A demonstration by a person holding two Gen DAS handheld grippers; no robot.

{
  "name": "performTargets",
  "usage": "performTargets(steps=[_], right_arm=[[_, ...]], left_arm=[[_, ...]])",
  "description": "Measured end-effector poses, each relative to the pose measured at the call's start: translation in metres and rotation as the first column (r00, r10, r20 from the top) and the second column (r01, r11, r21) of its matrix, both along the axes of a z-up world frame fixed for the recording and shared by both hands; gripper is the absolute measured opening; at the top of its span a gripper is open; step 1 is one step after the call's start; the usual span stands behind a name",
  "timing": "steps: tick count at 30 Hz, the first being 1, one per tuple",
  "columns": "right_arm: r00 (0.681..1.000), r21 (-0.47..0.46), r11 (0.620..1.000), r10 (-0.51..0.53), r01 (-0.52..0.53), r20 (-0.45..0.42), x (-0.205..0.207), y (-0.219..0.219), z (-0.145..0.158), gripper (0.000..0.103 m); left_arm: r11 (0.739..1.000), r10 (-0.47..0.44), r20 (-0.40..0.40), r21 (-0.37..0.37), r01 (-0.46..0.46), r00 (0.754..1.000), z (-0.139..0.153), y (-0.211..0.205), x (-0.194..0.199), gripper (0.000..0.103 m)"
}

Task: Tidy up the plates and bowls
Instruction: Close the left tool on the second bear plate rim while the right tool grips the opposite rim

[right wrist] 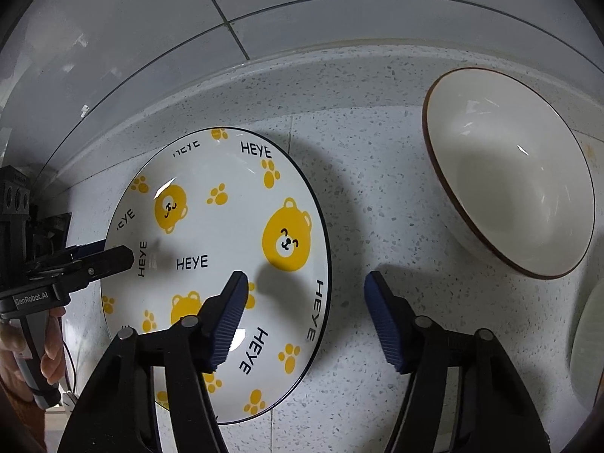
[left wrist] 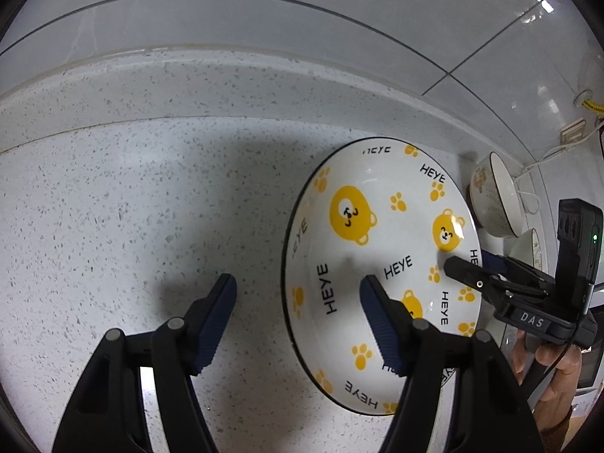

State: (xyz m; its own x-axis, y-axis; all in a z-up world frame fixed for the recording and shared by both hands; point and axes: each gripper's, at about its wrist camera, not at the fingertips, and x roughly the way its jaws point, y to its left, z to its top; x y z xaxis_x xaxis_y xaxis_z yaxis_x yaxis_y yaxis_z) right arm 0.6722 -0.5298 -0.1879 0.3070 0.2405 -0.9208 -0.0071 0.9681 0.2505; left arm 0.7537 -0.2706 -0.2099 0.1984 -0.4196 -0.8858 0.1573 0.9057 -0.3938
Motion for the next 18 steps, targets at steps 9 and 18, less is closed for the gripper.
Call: performTargets(steps=[9,18], right_arm=[[1.0,0.036,0.999,-0.007,0.007,0.0,0.0033,0.0055,-0.0001,0.055],[1.0,0.06,0.998,-0.017,0.018,-0.013,0.0027,-0.0016,-0.0011,0.021]], left_arm=[[1.0,-0.004,-0.012,0.013,0.004,1.0,-0.0005,0.0015,-0.0068,0.064],[1.0,-0.019,-0.022,-0.022,0.019,1.0,-0.0023,0.0043,-0.0091,0.036]])
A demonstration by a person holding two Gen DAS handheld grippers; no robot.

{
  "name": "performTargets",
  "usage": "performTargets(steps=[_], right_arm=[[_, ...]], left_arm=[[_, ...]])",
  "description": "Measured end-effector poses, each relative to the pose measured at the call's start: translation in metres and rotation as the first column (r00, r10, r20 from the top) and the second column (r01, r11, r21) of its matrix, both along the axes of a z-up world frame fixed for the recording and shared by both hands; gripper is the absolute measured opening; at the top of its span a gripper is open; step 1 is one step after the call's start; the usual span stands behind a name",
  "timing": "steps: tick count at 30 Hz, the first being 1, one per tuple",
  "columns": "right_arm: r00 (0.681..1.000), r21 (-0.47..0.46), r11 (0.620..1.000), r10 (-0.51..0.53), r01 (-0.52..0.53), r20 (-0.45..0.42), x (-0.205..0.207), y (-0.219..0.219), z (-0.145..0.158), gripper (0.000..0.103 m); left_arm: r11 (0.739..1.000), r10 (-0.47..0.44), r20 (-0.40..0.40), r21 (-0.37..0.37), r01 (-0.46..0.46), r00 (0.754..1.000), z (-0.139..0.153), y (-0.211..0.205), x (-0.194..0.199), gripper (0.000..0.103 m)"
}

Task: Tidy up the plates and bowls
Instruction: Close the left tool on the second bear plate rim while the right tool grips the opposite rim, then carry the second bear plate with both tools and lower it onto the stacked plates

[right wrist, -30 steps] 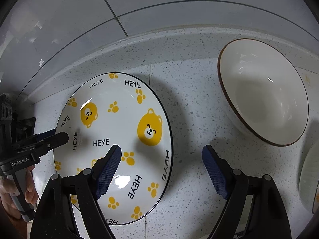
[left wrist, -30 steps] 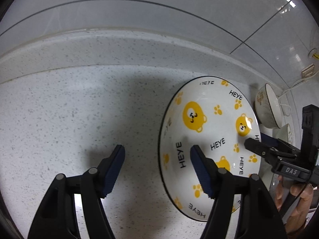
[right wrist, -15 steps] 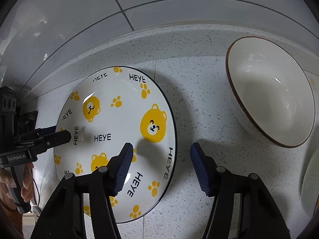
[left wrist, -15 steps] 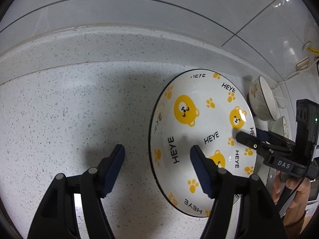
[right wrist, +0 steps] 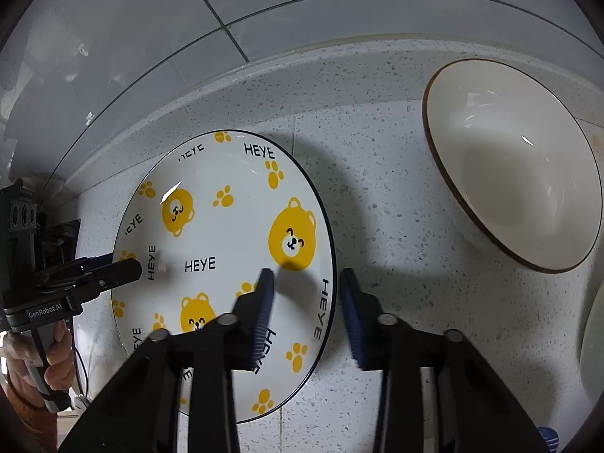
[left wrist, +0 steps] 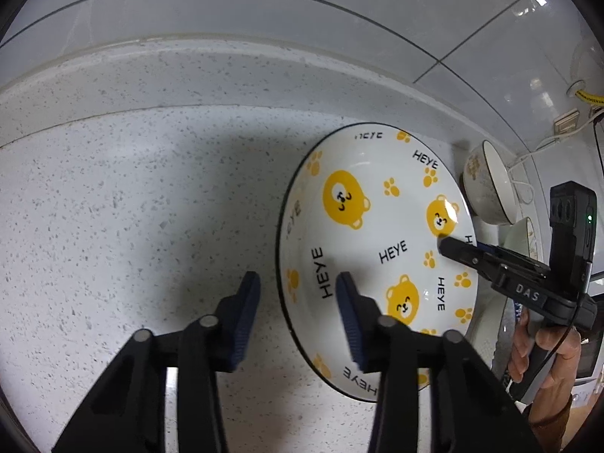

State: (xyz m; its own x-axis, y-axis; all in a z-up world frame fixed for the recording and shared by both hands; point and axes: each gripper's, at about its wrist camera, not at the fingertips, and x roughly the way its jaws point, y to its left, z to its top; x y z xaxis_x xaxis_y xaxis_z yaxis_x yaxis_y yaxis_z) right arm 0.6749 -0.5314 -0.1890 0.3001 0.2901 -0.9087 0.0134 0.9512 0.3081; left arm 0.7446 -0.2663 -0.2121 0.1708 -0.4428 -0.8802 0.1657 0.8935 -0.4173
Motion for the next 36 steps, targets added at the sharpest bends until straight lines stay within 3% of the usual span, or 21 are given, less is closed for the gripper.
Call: performTargets(steps=[2,7,15,22,36], right_arm=[[1.0,-0.001,1.0,-0.004,0.004,0.003,0.0,0.0,0.001,0.021],[1.0,-0.015,1.0,0.004,-0.004,0.019,-0.002,0.0,0.002,0.02],[0.998,-0.022,0.999,0.033,-0.031,0.057,-0.013,0.012,0.006,0.018],[0.994,-0.018,0.998,0.063,-0.062,0.09,-0.027,0.025,0.027,0.018],[0.972,-0.003,0.987,0.157,-0.159,0.177,-0.119,0.09,0.092,0.017]], left_arm=[[1.0,-0.008,0.0,-0.012,0.008,1.0,-0.002,-0.003,0.0,0.025],[1.0,0.007,0.01,-0.002,-0.006,1.0,-0.004,-0.001,0.0,0.016],[0.999,0.045,0.038,-0.002,-0.045,0.998,0.0,0.014,-0.016,0.016],[0.997,0.082,0.077,0.003,-0.083,0.994,0.024,0.036,-0.044,0.016],[0.986,0.167,0.164,-0.009,-0.168,0.972,0.091,0.115,-0.168,0.016]])
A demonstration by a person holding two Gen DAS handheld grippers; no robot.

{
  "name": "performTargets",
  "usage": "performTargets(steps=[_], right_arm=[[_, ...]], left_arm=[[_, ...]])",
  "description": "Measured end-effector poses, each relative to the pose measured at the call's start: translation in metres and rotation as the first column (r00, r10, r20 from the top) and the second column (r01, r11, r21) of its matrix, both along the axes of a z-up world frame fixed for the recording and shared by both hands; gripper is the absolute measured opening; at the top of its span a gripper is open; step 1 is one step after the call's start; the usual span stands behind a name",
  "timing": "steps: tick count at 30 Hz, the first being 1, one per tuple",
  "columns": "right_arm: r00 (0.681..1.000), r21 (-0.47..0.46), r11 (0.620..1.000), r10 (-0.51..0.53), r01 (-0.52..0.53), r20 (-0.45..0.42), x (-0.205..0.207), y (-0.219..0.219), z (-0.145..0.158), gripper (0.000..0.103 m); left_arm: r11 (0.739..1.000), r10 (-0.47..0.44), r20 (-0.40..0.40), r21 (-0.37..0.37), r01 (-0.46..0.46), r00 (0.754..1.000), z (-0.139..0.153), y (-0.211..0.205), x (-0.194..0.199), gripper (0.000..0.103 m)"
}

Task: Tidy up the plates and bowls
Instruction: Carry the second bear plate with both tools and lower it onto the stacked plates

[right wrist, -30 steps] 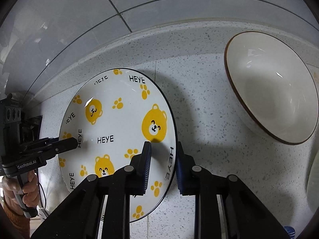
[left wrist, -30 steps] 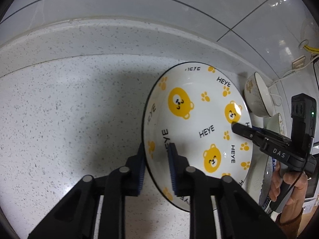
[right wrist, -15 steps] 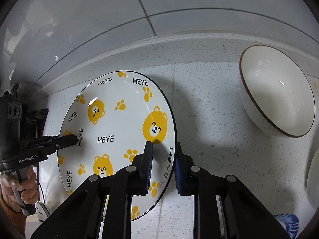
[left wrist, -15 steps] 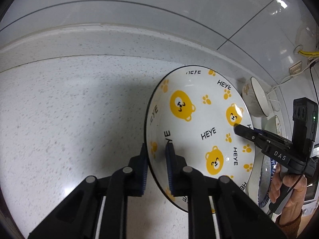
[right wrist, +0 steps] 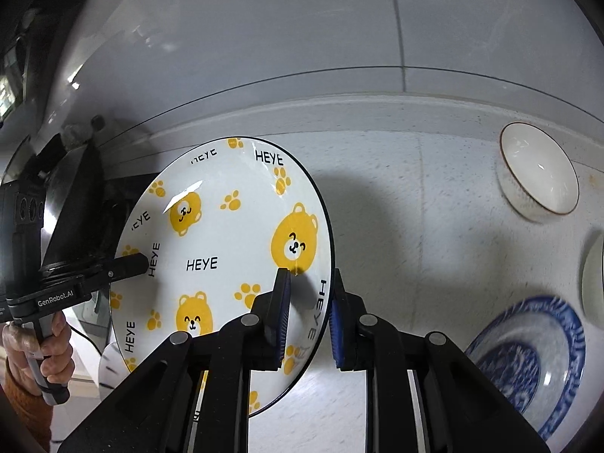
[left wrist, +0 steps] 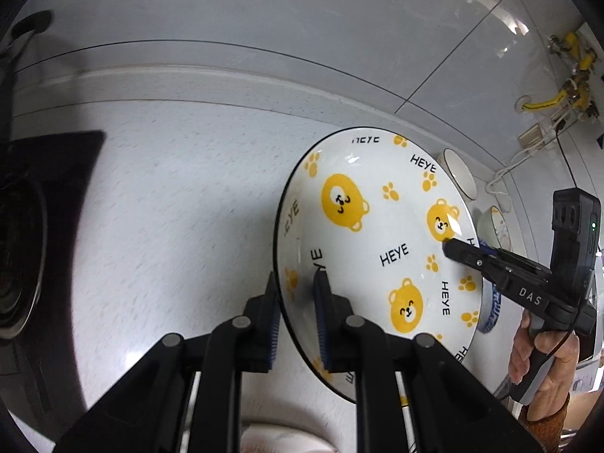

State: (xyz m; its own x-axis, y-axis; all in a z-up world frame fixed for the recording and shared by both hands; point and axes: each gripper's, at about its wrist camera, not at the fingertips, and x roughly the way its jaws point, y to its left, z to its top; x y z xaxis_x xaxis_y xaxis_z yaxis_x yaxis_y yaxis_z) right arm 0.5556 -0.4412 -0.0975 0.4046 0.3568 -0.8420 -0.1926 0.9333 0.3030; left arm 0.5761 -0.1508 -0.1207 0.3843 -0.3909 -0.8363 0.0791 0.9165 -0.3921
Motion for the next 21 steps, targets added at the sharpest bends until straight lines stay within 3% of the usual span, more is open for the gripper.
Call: performTargets(steps=[5,11,16,21], right_arm=[[1.0,-0.006,1.0,-0.013,0.013,0.017,-0.055,0.034,0.012,0.017],[1.0,0.009,1.0,-0.028,0.028,0.002,-0.114,0.064,0.005,0.017],[0.999,0.023,0.999,-0.037,0.037,-0.033,-0.153,0.083,-0.01,0.017],[0.996,0.02,0.999,-0.034,0.036,-0.082,-0.176,0.097,-0.027,0.016]], left_arm=[[1.0,-0.014,0.013,-0.01,0.014,1.0,0.008,0.032,-0.058,0.016],[0.999,-0.046,0.019,0.015,0.046,0.999,0.01,0.068,-0.13,0.016],[0.997,-0.071,-0.003,0.018,0.071,0.998,-0.005,0.093,-0.178,0.016],[0.998,-0.066,-0.054,0.006,0.067,0.996,-0.029,0.106,-0.197,0.016]])
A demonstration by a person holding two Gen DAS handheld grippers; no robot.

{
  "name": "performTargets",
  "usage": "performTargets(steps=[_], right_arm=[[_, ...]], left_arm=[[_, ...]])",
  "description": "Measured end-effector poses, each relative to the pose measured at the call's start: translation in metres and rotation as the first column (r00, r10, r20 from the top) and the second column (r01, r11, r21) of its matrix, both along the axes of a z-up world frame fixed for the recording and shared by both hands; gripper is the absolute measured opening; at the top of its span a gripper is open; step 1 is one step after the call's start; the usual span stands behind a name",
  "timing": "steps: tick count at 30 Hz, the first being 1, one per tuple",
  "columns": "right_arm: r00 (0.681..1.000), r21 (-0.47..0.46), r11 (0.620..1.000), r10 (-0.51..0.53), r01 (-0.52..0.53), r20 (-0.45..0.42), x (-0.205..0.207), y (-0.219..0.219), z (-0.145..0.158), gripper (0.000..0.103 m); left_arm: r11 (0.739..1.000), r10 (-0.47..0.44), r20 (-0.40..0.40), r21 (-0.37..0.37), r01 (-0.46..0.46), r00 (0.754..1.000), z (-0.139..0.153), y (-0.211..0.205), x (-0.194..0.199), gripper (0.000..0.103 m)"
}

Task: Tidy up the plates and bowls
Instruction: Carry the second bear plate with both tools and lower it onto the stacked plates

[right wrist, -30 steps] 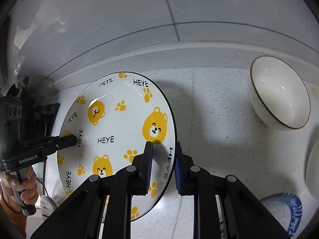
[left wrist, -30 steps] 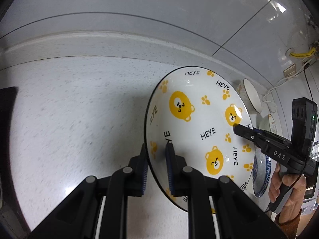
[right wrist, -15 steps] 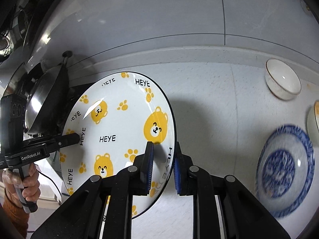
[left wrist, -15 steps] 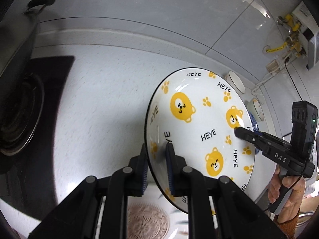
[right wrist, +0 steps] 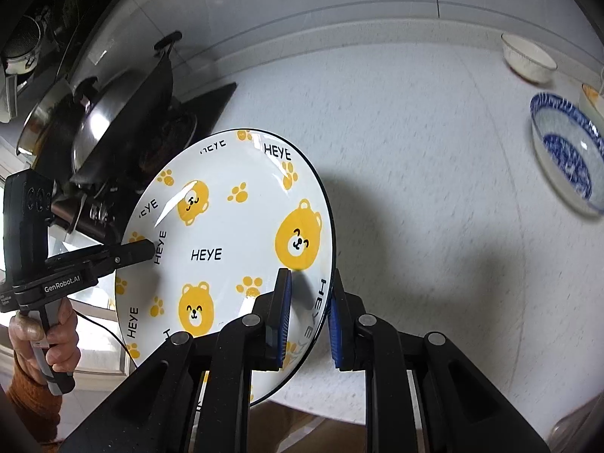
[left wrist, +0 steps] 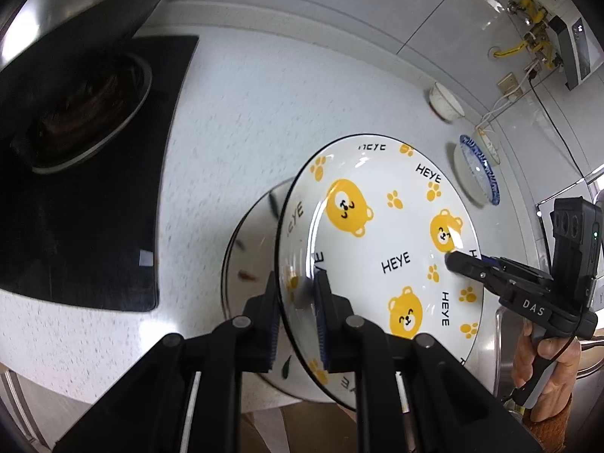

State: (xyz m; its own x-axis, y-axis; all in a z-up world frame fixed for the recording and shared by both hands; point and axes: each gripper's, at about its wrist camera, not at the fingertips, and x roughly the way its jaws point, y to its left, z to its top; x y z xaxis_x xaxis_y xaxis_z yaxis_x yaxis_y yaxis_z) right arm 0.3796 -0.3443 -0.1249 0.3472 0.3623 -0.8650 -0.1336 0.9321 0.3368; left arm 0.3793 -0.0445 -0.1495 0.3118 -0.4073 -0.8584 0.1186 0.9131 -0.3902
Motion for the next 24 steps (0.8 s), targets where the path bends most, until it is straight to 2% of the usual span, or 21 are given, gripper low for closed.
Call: performTargets(steps=[6,10,20,24], right_arm=[[0.999,-0.001,1.0,-0.007,0.007,-0.05,-0.002,0.013,-0.019,0.016],[0.998,0.0,1.0,-0.012,0.012,-0.054,-0.006,0.009,-0.02,0.016],[1.0,-0.068,0.998,0.001,-0.001,0.002,-0.011,0.021,-0.011,0.016],[1.0,-0.096,0.995,-0.002,0.004,0.026,-0.014,0.023,-0.011,0.016]], left_arm=[[1.0,0.009,-0.056,-0.001,-0.009,0.998,-0.022,0.011,-0.007,0.016],[1.0,0.012,-0.071,0.001,-0.012,0.997,-0.028,0.011,-0.005,0.015],[1.0,-0.005,-0.08,0.029,0.008,0.997,-0.02,0.009,-0.002,0.015],[0.996,-0.003,-0.046,0.09,0.007,0.999,-0.013,0.005,-0.003,0.016]])
